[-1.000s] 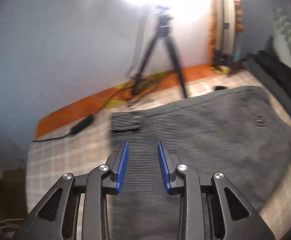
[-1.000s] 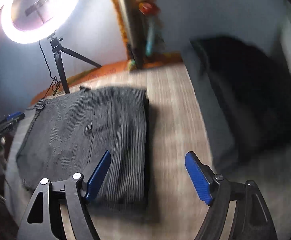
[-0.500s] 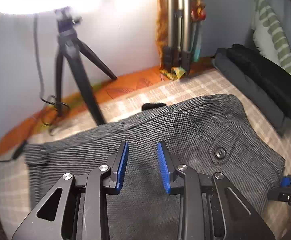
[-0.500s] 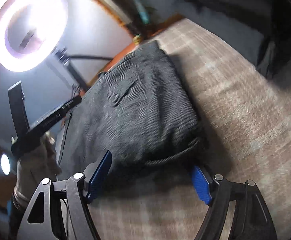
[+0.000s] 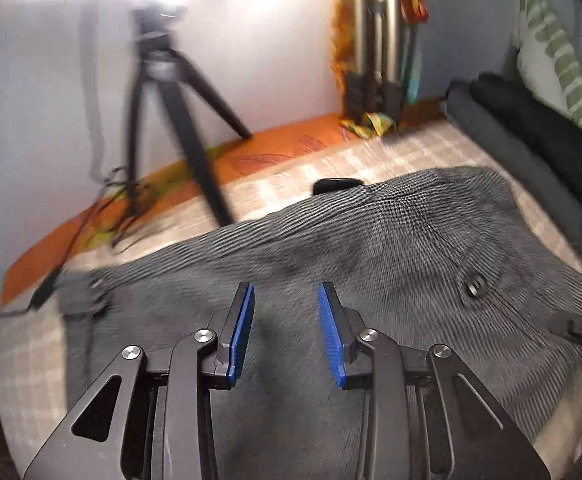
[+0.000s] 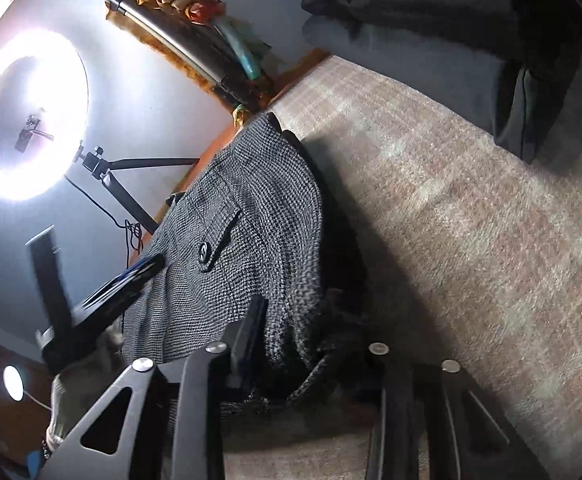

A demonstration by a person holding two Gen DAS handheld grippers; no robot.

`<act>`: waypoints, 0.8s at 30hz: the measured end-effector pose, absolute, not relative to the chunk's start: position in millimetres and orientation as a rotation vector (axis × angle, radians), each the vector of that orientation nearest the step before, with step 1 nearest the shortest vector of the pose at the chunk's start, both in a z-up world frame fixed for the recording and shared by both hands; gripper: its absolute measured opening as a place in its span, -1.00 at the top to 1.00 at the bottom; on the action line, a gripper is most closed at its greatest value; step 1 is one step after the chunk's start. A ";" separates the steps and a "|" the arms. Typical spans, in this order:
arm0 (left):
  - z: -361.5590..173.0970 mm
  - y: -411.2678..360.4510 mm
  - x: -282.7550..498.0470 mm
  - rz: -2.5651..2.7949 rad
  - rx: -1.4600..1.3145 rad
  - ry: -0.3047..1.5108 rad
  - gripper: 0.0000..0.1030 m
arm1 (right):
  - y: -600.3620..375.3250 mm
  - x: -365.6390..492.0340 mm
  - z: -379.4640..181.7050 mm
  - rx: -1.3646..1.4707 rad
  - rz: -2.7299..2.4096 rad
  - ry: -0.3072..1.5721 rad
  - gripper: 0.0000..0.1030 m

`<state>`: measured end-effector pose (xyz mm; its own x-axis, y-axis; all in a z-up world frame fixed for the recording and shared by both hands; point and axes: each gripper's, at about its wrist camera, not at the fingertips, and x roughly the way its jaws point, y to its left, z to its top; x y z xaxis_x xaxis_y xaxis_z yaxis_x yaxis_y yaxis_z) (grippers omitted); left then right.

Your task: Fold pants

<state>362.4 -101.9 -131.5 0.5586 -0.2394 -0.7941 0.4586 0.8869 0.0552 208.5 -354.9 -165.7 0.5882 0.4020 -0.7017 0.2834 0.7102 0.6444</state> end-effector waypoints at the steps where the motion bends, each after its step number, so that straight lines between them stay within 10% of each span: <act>1: -126.7 -88.8 353.2 -0.413 0.244 0.892 0.39 | -354.9 208.2 -164.3 0.798 0.079 0.965 0.47; 24: -110.2 56.3 263.0 -0.316 0.011 0.876 0.16 | -258.4 214.0 -34.2 0.272 0.139 0.769 0.65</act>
<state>263.0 56.3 -110.2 0.5968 -0.2679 -0.7564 0.2766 0.9535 -0.1195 214.0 -258.4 -34.2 0.7120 0.2221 -0.6662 -0.0244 0.9559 0.2926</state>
